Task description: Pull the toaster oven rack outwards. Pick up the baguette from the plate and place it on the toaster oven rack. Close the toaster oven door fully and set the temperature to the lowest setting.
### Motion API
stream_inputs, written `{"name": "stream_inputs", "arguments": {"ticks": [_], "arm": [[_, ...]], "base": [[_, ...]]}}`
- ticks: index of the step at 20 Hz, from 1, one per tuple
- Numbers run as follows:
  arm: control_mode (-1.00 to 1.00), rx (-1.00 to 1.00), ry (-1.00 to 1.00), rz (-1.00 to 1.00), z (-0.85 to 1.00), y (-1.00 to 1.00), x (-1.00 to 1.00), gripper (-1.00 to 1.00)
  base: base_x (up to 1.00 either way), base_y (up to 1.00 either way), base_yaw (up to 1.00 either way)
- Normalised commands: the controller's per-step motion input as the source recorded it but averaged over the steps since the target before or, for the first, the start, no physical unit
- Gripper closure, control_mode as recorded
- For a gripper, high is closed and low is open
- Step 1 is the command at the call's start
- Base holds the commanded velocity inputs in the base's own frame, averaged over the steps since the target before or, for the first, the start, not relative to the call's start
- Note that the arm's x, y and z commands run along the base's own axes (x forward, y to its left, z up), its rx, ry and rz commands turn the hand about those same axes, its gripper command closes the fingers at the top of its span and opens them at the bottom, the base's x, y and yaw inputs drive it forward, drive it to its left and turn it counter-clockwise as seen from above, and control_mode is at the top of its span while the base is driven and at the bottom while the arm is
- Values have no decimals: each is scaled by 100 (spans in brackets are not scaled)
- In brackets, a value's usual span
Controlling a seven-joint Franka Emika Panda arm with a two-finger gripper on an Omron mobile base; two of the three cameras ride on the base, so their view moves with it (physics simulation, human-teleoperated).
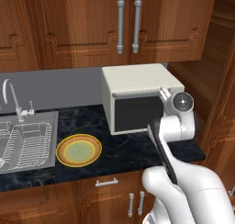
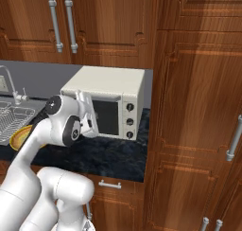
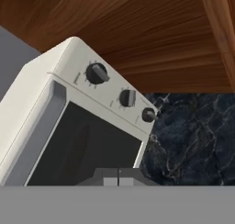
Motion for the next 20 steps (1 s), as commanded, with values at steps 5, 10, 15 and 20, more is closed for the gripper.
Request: {"name": "stream_inputs", "arguments": {"ticks": [5, 10, 15, 20], "arm": [[-100, 0, -5, 6, -7, -22, 6, 100], [-100, 0, -3, 2, -2, -2, 3, 100], [-100, 0, -4, 11, 0, -1, 13, 100], [-100, 1, -3, 13, 0, -19, 13, 100]], "base": [[0, 0, 0], [0, 0, 0], [0, 0, 0], [0, 0, 0]]}}
